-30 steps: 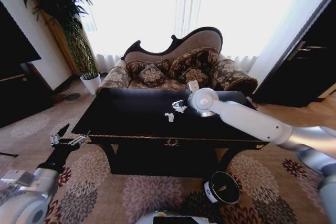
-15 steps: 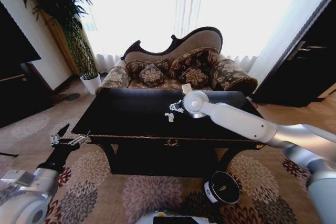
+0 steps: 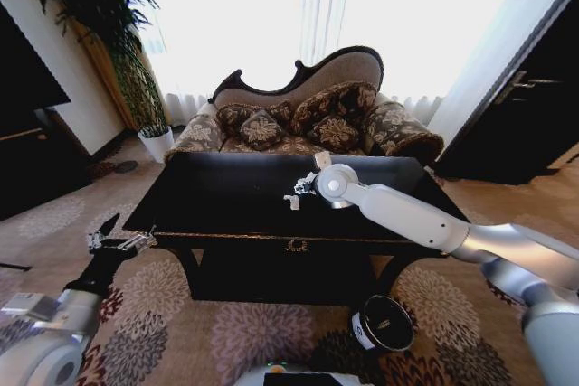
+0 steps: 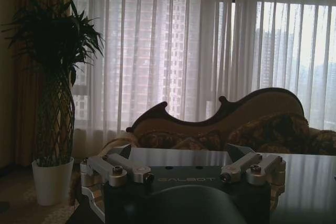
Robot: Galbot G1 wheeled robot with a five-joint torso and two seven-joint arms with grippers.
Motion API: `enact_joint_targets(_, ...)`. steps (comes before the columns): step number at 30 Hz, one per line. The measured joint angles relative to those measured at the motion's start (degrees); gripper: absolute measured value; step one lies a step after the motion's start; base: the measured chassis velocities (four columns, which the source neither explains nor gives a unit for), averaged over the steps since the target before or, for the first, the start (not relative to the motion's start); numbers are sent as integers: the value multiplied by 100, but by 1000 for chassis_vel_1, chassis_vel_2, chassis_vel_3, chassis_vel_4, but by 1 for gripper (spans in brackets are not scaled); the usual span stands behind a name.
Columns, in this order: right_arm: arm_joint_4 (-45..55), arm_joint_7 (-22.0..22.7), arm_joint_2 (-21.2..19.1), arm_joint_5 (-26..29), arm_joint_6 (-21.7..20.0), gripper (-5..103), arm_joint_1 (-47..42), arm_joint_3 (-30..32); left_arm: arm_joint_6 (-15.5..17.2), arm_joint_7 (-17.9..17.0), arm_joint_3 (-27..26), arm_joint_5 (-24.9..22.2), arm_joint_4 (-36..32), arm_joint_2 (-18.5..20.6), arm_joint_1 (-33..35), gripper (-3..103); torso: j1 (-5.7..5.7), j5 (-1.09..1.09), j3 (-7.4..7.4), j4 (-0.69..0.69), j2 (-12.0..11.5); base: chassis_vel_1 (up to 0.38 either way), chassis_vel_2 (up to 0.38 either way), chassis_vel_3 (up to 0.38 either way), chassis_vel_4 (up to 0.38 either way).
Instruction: Move to the front of the table and place the trash on the table into the trash bin.
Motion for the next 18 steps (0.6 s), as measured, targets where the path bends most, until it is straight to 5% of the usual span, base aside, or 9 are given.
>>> enact_joint_targets(7,26,-75,0,-71,-15,74,-80,20,0,0,0,0,0,0,0,100,0,-1,-1,0,0,0,0,0,0)
enact_joint_targets(9,26,-82,2,-76,-12,74,-87,27,0,0,0,0,0,0,0,100,0,-1,-1,0,0,0,0,0,0)
enact_joint_targets(13,55,-86,6,-74,8,52,-105,40,0,0,0,0,0,0,0,100,-1,-1,-1,0,0,0,0,0,0)
enact_joint_targets(15,61,-86,2,-70,10,52,-105,40,0,0,0,0,0,0,0,100,-1,-1,-1,1,0,0,0,0,0)
enact_joint_targets(18,89,-86,-30,-35,17,35,-104,39,0,0,0,0,0,0,0,100,0,0,-1,0,0,0,0,0,0)
